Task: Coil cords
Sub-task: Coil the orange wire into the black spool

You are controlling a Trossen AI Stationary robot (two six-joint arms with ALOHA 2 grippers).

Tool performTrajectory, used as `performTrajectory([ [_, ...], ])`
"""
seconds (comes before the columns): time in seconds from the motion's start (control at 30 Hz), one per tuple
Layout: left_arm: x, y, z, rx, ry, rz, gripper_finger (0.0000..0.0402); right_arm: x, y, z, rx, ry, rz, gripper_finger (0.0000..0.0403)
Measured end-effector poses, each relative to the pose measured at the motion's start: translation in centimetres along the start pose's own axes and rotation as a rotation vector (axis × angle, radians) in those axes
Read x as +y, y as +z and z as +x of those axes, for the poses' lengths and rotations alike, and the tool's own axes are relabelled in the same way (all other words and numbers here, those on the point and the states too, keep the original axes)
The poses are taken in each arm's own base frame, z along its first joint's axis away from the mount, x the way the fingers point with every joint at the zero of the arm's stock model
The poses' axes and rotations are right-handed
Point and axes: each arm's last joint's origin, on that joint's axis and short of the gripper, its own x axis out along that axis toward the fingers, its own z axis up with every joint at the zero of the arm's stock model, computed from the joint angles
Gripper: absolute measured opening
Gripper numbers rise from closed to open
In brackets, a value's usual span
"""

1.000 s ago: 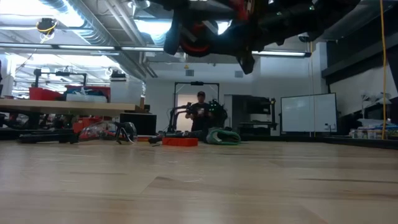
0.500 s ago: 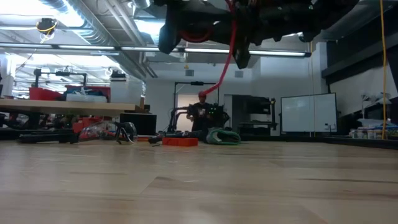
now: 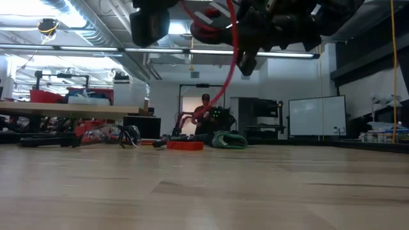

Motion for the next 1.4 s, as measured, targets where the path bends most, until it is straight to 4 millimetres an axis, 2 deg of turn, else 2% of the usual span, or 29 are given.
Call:
performTrajectory([
  [0.1,-0.2,-0.5,-0.2,0.003,0.02,0.028,0.0123,0.1,0.0,0.0,0.01,0.032,-0.001,0.0003],
  [0.3,-0.1,-2.1,-0.8,-0.022,0.185,0.039,0.0123,0.3,-0.1,0.0,0.033,0.08,0.001,0.0003],
  [0.5,-0.9,-3.8,-1.9,-0.184,0.339,0.084,0.0123,0.3,-0.6,-0.1,0.084,0.115,-0.008,0.0003],
  [0.73,-2.2,-6.2,-3.5,-0.339,0.413,0.066,0.0123,-0.1,-1.3,-0.2,0.151,0.088,0.014,0.0003],
  [0.9,-2.1,-8.1,-4.4,-0.465,0.497,0.078,0.0123,-0.1,-1.3,-0.2,0.149,0.09,0.012,0.0003],
  [1.1,-1.3,-8.1,-4.3,-0.541,0.545,0.065,0.0123,0.0,-1.2,-0.2,0.145,0.091,0.009,0.0003],
  [1.27,-0.4,-6.7,-3.5,-0.576,0.58,0.019,0.0123,0.0,-1.1,-0.2,0.127,0.095,-0.011,0.0003],
  [1.4,0.8,-5.5,-2.6,-0.595,0.594,-0.081,0.0123,0.2,-0.6,-0.1,0.079,0.106,-0.066,0.0003],
])
